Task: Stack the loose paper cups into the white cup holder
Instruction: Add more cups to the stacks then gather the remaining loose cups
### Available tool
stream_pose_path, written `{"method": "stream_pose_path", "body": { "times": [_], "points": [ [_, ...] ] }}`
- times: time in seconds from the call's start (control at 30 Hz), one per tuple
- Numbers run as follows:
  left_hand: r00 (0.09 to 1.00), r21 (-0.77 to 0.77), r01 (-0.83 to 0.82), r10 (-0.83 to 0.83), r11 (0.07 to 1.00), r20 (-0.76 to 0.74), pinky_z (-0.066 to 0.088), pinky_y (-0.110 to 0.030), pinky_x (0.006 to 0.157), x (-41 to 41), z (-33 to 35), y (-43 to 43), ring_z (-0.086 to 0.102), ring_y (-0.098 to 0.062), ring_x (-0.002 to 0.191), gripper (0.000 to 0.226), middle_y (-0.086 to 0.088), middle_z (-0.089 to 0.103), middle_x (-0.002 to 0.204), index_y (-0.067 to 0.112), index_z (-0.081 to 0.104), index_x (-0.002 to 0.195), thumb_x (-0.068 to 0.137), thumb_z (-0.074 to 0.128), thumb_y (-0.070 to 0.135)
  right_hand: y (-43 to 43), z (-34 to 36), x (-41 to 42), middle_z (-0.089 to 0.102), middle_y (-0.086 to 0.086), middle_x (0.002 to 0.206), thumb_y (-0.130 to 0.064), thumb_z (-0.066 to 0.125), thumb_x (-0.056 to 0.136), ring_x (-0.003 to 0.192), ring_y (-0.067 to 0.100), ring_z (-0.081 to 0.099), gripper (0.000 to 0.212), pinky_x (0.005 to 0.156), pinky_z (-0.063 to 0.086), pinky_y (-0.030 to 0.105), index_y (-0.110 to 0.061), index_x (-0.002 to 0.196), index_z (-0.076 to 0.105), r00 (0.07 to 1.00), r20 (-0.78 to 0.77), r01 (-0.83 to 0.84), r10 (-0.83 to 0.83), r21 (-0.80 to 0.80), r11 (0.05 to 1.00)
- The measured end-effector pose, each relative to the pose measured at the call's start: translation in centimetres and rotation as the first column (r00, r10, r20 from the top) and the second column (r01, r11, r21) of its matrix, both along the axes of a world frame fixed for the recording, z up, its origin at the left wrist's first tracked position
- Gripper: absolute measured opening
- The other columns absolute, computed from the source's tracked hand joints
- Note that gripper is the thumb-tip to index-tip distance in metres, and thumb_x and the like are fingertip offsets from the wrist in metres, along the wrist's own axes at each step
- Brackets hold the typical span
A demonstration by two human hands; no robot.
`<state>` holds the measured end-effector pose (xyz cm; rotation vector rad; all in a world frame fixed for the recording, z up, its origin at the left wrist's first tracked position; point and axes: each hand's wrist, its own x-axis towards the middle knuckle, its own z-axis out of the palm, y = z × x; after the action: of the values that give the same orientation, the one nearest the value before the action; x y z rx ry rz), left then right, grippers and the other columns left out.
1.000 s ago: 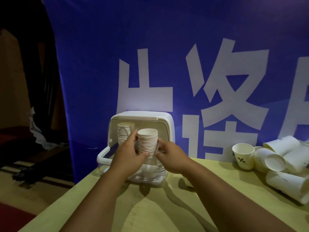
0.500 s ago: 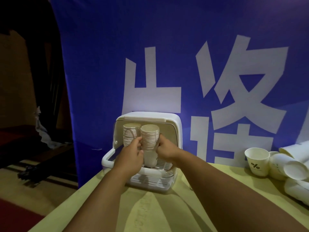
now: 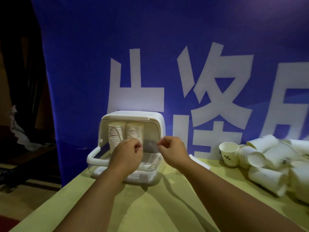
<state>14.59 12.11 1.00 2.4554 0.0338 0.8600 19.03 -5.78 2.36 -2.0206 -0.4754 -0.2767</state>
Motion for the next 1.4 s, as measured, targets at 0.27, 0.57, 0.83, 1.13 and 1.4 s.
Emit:
{"method": "stream_pose_path", "body": {
  "times": [0.27, 0.57, 0.83, 1.13, 1.4],
  "points": [
    [0.985, 0.136, 0.17, -0.162, 0.976, -0.065, 0.052, -0.03, 0.071, -2.1, -0.1, -9.3, 0.058, -0.008, 0.079, 0.005, 0.014, 0.063, 0.087, 0.031, 0.066, 0.09, 0.092, 0.061, 0.032, -12.9, -1.8, -2.8, 0.067, -0.003, 0.107, -0.011, 0.068, 0.088, 0.096, 0.014, 0.064, 0.022, 0.075, 0.056, 0.025, -0.02, 0.108, 0.069, 0.956, -0.08, 0.268, -0.283, -0.162, 0.95],
    [0.917, -0.405, 0.176, -0.299, 0.897, -0.263, 0.041, -0.021, 0.067, 1.9, -5.4, -17.9, 0.054, -0.014, 0.095, 0.053, 0.003, 0.031, 0.14, 0.038, 0.044, 0.134, 0.09, 0.069, 0.025, -19.5, -4.7, -3.6, 0.023, 0.0, 0.145, -0.016, 0.07, 0.087, 0.102, 0.02, 0.055, 0.056, 0.081, 0.058, 0.033, -0.037, 0.132, 0.046, 0.741, 0.258, 0.67, -0.62, -0.216, 0.71],
    [0.873, -0.561, 0.232, -0.425, 0.795, -0.24, 0.048, -0.031, 0.063, 6.4, -5.2, -18.6, 0.06, -0.026, 0.089, 0.035, -0.004, 0.046, 0.137, 0.046, 0.058, 0.109, 0.092, 0.067, 0.017, -21.0, -5.7, -2.3, -0.016, 0.01, 0.161, -0.015, 0.065, 0.088, 0.107, 0.023, 0.054, 0.089, 0.091, 0.051, 0.032, -0.053, 0.15, 0.012, 0.787, 0.086, 0.596, -0.611, -0.36, 0.718],
    [0.847, -0.575, 0.212, -0.442, 0.79, -0.296, 0.045, -0.027, 0.067, 8.3, -5.5, -20.9, 0.059, -0.018, 0.095, 0.029, 0.002, 0.059, 0.114, 0.023, 0.06, 0.121, 0.097, 0.059, 0.007, -21.0, -6.4, -1.5, -0.003, 0.005, 0.162, -0.002, 0.069, 0.083, 0.143, 0.033, 0.033, 0.091, 0.113, 0.036, 0.045, -0.044, 0.149, 0.023, 0.789, 0.034, 0.607, -0.614, -0.203, 0.768],
    [0.779, -0.708, 0.214, -0.555, 0.673, -0.292, 0.062, -0.034, 0.077, 8.0, -4.7, -22.4, 0.073, -0.028, 0.096, 0.028, -0.008, 0.058, 0.121, 0.02, 0.06, 0.117, 0.099, 0.054, 0.0, -21.6, -6.0, -1.9, 0.036, 0.001, 0.141, -0.019, 0.076, 0.084, 0.127, 0.025, 0.044, 0.052, 0.106, 0.046, 0.042, -0.034, 0.125, 0.05, 0.664, 0.202, 0.74, -0.72, -0.038, 0.672]
  ]
}}
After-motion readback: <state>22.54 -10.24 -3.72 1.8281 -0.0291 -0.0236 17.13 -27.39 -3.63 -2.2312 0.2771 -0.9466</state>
